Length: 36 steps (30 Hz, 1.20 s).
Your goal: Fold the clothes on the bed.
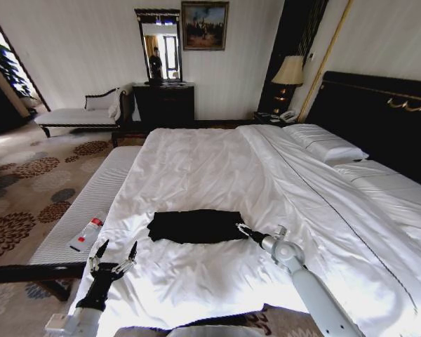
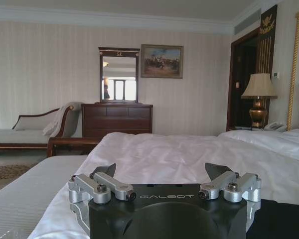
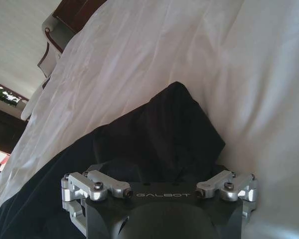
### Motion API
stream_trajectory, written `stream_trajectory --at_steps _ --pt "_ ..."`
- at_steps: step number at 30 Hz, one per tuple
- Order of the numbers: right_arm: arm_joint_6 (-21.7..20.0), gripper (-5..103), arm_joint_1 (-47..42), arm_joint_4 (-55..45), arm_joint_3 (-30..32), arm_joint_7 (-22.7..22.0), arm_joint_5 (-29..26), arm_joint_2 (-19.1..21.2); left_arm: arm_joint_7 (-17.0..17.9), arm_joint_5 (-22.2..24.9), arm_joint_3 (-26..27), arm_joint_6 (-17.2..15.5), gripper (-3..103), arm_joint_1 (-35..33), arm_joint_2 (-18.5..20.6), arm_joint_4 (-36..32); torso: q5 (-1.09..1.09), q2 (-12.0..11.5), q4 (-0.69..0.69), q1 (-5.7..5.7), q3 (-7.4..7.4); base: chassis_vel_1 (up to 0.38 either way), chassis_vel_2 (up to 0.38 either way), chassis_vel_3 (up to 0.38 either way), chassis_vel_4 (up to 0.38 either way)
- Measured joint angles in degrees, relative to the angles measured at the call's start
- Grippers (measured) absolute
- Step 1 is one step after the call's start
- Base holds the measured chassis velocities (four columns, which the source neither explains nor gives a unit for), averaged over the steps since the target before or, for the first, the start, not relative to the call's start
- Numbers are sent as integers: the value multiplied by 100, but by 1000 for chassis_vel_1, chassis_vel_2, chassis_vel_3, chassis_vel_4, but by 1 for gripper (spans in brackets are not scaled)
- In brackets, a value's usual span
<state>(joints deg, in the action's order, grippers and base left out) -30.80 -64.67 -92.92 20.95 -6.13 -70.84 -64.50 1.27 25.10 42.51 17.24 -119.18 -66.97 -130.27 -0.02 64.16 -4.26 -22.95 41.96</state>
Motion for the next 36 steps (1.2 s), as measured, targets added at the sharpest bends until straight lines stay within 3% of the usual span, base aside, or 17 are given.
stream_trajectory --at_steps 4,6,9,12,14,24,26,29,36 --pt "48 102 60 87 -77 -15 -18 -169 1 0 -2 -2 100 1 1 1 2 0 0 1 0 0 0 0 0" --pt "68 93 122 197 -79 -34 -109 -217 3 0 -2 -4 100 2 1 4 0 0 0 0 0 0 0 0 0" --pt "74 88 131 217 -74 -36 -133 -212 4 0 -3 -5 100 2 1 4 0 0 0 0 0 0 0 0 0" --pt "132 71 126 214 -71 -26 -157 -229 5 0 -5 -6 100 2 1 4 1 0 0 1 0 0 0 0 0" --pt "148 71 106 179 -71 -25 -187 -233 6 0 -5 -6 100 2 1 4 2 0 0 0 0 0 0 0 0" --pt "305 27 6 23 -196 -79 -161 -433 7 1 -5 -7 100 2 2 5 0 0 0 0 0 0 0 0 0" --pt "312 27 1 17 -196 -84 -160 -435 7 1 -5 -7 100 2 2 5 0 0 0 0 0 0 0 0 0" --pt "337 11 -11 -9 -176 -112 -151 -430 7 1 -6 -7 100 2 2 5 1 1 0 1 0 0 0 0 0" --pt "374 5 -11 -46 -153 -140 -92 -412 8 1 -6 -7 100 2 2 5 1 0 0 0 0 0 0 0 0"
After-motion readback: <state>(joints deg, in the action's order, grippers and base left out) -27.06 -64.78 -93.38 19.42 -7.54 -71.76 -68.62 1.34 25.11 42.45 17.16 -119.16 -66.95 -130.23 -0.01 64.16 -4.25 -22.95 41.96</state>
